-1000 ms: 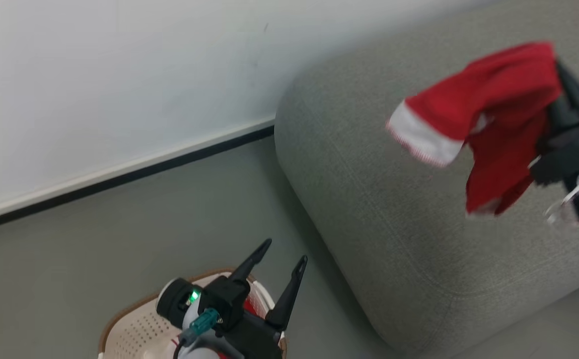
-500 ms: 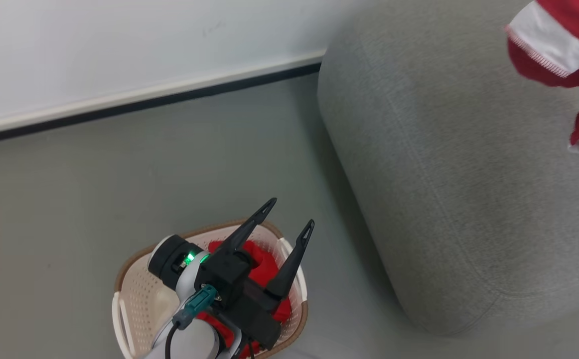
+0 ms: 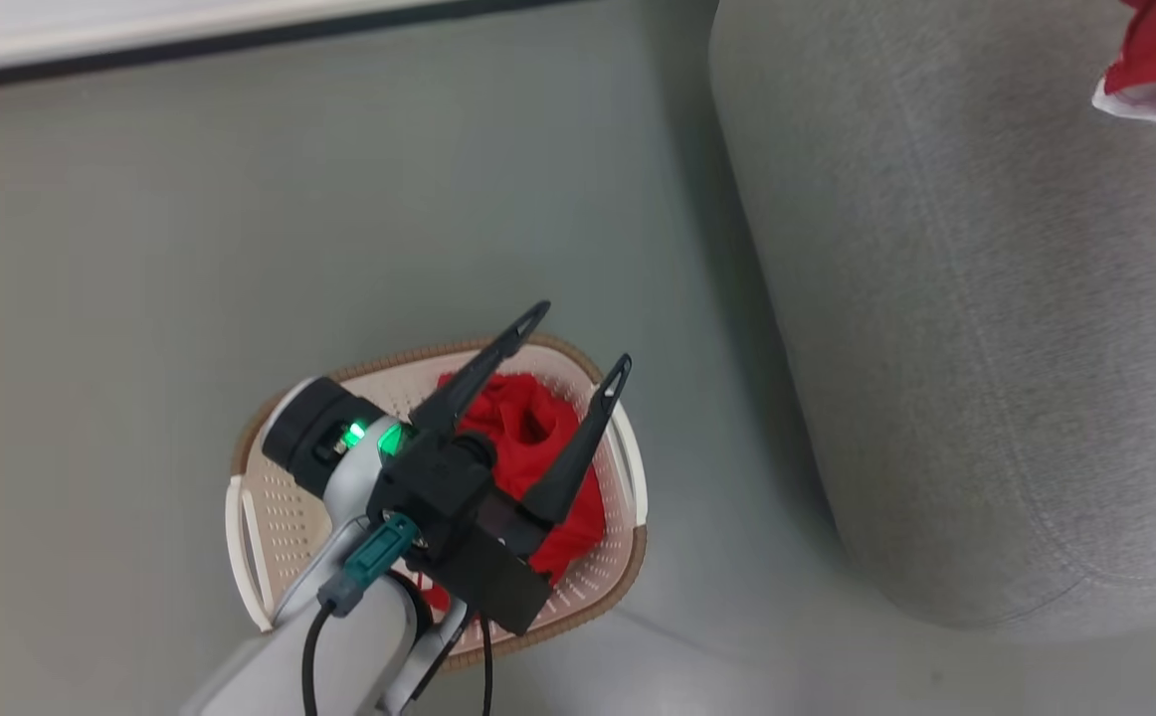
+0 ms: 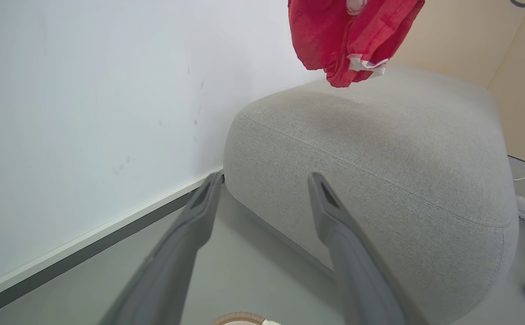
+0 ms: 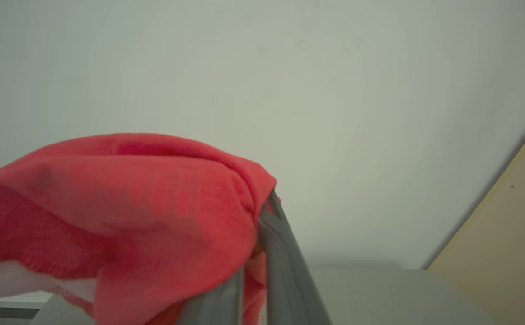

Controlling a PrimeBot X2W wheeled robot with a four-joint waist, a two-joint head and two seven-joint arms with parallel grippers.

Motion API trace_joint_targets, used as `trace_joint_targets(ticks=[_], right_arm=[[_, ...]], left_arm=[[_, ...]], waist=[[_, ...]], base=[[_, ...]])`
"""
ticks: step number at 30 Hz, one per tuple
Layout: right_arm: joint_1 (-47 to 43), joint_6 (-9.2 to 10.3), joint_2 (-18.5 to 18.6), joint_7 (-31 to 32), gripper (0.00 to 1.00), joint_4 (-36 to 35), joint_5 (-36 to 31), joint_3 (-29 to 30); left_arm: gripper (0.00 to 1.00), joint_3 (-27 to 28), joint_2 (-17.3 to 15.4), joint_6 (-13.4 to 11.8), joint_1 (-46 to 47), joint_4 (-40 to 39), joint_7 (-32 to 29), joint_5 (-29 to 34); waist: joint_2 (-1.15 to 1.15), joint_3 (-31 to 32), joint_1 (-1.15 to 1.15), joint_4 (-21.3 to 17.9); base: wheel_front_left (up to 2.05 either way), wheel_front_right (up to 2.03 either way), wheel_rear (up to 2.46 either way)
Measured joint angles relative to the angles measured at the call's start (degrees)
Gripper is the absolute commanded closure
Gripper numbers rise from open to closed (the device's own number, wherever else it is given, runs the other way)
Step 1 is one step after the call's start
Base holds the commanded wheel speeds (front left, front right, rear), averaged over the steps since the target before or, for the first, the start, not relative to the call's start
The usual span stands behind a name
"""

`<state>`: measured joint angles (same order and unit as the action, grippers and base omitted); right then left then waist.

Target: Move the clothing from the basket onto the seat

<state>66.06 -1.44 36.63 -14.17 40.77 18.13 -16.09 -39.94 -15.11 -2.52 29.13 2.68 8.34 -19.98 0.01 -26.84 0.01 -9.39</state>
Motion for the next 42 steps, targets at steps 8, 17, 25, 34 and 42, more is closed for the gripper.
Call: trace_joint_targets(ticks=[8, 17, 25, 34, 42], right_arm=[[0.3, 1.54, -0.6, 0.0, 1.0, 5.4, 0.0, 0.8], [-3.4, 1.7, -4.8, -0.1, 1.0, 12.1, 0.8, 0.3], [-6.9, 0.91, -7.3, -0.1, 0.22, 14.0, 1.0, -1.0], [-11.9, -0.08, -8.5, -0.1, 0.0, 11.5, -0.4, -2.4], [-19.4, -0.07, -9.3, -0.4, 0.0, 7.6, -1.1, -3.3]], left_arm=[[0.0, 0.5, -0.8, -0.5, 1.5, -1.5, -1.3, 0.7], [0.0, 0.4, -0.9, -0.5, 1.6, -1.5, -1.8, 1.6], [0.0, 1.2, -1.2, -1.1, 1.3, -0.8, -1.7, 1.5], [0.0, 1.6, -0.9, -1.1, -0.2, 1.9, -0.6, -0.3], [0.0, 2.0, 0.8, -1.1, -2.2, 5.6, 1.7, -1.9]], waist=[[0.0, -4.9, 0.0, 0.4], [0.0, -7.0, -0.01, 0.1], [-0.01, -6.1, -0.01, -0.4], [-0.01, -3.4, -0.01, -1.8], [-0.01, 1.0, -0.02, -2.5]], base=[[0.0, 0.0, 0.0], [0.0, 0.0, 0.0], [0.0, 0.0, 0.0], [0.0, 0.0, 0.0], [0.0, 0.0, 0.0]])
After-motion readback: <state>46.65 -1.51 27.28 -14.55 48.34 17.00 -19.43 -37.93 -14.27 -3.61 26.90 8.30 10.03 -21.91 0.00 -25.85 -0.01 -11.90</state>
